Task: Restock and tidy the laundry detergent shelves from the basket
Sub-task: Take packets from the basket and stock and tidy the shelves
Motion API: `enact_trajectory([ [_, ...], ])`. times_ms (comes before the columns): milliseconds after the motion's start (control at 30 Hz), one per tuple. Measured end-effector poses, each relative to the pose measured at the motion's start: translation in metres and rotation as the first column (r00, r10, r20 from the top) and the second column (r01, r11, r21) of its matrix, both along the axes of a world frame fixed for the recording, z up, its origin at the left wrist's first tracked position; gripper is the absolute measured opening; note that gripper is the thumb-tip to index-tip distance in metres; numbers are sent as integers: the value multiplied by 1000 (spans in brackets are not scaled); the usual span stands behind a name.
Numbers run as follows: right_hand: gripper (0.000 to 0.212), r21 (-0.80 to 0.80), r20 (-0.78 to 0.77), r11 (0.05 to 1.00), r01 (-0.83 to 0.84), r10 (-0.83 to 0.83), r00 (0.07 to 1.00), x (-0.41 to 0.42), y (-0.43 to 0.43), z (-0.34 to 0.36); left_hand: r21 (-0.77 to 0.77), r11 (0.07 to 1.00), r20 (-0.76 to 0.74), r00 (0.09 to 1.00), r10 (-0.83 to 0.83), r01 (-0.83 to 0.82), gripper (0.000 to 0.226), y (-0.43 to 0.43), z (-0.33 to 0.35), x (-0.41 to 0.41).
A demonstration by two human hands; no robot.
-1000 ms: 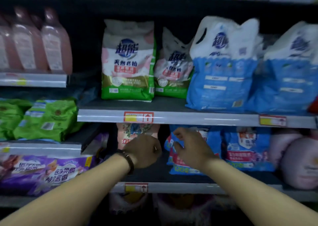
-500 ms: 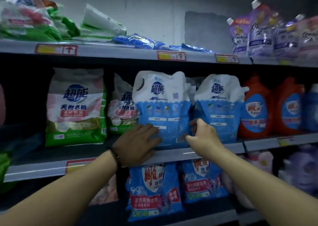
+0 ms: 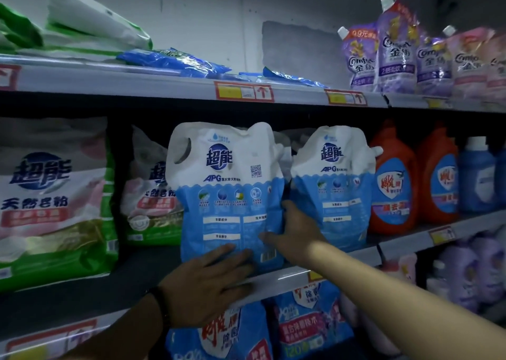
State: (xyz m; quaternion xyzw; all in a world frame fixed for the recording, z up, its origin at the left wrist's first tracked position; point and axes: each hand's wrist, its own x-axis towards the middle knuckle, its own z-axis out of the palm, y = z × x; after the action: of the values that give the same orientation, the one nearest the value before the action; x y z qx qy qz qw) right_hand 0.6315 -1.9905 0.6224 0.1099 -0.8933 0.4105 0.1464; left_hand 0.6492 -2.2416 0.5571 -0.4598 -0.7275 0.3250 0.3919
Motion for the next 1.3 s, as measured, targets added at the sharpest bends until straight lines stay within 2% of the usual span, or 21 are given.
enact_trajectory([
  [133, 92, -10, -61, 1000, -19, 18, 998, -10, -4, -2, -74, 997, -37, 999, -19, 16, 34, 3, 0, -3],
  [267, 81, 60, -127, 998, -33, 41, 991, -6, -25, 0, -129, 991, -30, 999, 24, -28, 26, 4, -3, -7],
  [333, 80, 61, -147, 997, -53, 61, 987, -3, -45, 1, -102, 995, -22, 1000, 21, -23, 30, 4, -4, -7],
  [433, 63, 80, -173, 993, -83, 96, 980, -2, -75, 0, -16, 999, -7, 999, -45, 45, 48, 4, -4, -6],
  [500, 57, 82, -177, 991, -108, 121, 977, -3, -93, 0, 38, 998, 16, 999, -49, 48, 45, 2, -7, -6],
  [567, 55, 80, -181, 989, -127, 139, 974, -6, -108, 0, 31, 999, 60, 998, 15, -17, 33, -1, -8, -8],
  [667, 59, 85, -178, 988, -127, 140, 974, -9, -126, -2, 6, 992, 183, 975, 126, -129, 46, -4, -6, -10],
  [767, 69, 99, -135, 981, -168, 180, 974, -12, -129, -2, 64, 991, 229, 969, 96, -113, 48, -3, -8, -11],
  [833, 69, 97, -132, 977, -188, 200, 971, -9, -117, 1, 95, 988, 235, 967, 94, -119, 46, -2, -8, -10],
  [867, 66, 84, -182, 985, -152, 165, 969, -5, -107, 3, 110, 987, 234, 968, 90, -119, 45, -1, -8, -9],
  [933, 55, -21, -381, 999, 27, -33, 924, -1, -80, 7, 137, 987, 218, 974, 56, -88, 42, 1, -7, -10],
  [1000, 49, -170, -516, 953, 252, -304, 801, -3, -49, 11, 140, 988, 207, 978, 29, -59, 41, 1, -7, -12],
  [1100, 64, -254, -468, 782, 569, -615, 635, -8, -6, 19, 124, 990, 212, 976, 40, -67, 47, -1, -7, -14],
  [1167, 73, -177, -400, 724, 666, -672, 624, -12, 14, 19, 131, 989, 210, 977, 37, -65, 47, -2, -7, -15],
  [1300, 81, -44, -372, 744, 667, -632, 680, -22, 28, 9, 155, 986, 227, 973, 32, -68, 47, -2, -6, -13],
])
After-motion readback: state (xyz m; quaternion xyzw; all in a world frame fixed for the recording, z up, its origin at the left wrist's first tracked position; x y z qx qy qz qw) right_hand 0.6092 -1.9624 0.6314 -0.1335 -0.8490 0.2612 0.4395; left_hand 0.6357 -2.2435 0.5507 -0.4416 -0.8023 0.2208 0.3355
